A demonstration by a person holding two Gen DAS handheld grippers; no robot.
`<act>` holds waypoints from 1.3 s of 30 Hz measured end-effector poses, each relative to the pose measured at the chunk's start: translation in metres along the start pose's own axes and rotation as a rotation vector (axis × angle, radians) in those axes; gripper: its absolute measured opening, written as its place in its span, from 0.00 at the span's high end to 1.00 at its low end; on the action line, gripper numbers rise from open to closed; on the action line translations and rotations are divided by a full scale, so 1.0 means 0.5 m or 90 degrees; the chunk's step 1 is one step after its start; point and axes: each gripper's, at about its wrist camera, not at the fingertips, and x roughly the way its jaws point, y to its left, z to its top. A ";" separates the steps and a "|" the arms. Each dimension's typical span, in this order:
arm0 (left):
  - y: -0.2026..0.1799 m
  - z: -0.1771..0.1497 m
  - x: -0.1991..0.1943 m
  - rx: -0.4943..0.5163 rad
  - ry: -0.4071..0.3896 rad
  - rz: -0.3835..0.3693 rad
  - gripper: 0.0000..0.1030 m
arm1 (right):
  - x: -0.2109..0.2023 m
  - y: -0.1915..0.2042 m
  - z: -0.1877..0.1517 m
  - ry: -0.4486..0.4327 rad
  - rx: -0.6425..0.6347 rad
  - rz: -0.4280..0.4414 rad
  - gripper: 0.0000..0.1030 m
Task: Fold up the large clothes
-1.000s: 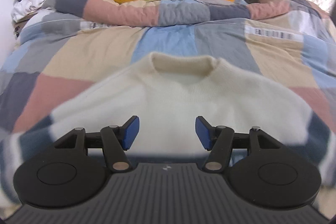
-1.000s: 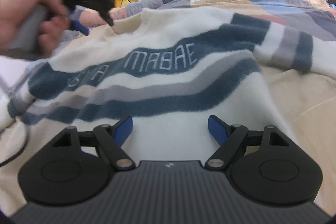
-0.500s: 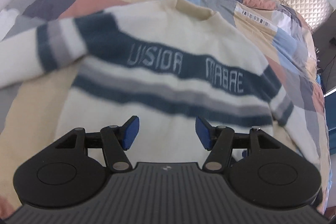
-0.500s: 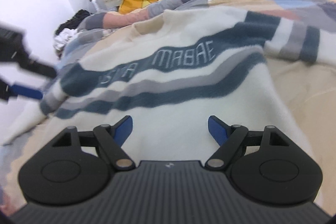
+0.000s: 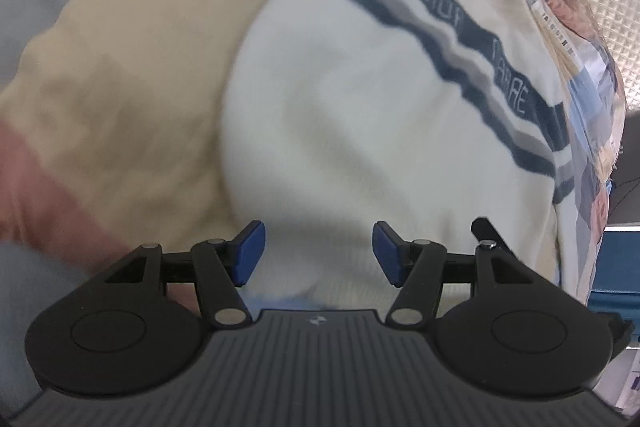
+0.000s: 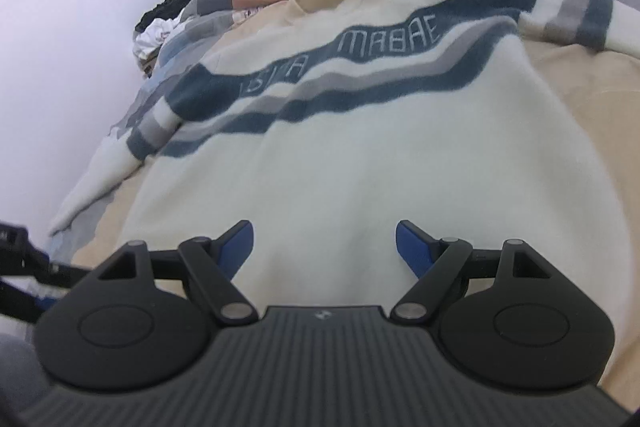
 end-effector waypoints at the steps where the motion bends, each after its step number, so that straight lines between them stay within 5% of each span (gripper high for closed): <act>1: 0.004 -0.008 -0.005 0.003 -0.001 0.002 0.37 | -0.001 0.001 -0.002 0.002 0.002 0.001 0.23; 13: 0.040 -0.048 0.051 -0.010 0.019 0.018 0.38 | -0.011 0.009 -0.014 0.012 -0.012 0.007 0.23; 15: 0.034 -0.045 0.056 0.002 0.002 0.015 0.50 | -0.010 0.006 -0.013 0.017 -0.009 0.012 0.23; 17: 0.020 -0.044 0.051 0.036 -0.011 0.009 0.81 | -0.007 0.005 -0.013 0.023 -0.005 0.026 0.23; 19: 0.018 -0.046 0.028 0.044 -0.025 0.000 0.88 | -0.007 0.008 -0.016 0.028 -0.003 0.038 0.23; 29: 0.058 -0.043 -0.118 0.094 -0.070 0.017 0.92 | -0.017 0.061 -0.040 0.083 -0.008 0.144 0.21; 34: 0.075 -0.039 -0.082 0.106 -0.042 0.054 0.92 | -0.001 0.110 -0.073 0.138 -0.041 0.199 0.27; 39: 0.078 -0.035 -0.027 0.115 -0.015 0.091 0.92 | 0.018 0.143 -0.098 0.156 -0.115 0.152 0.29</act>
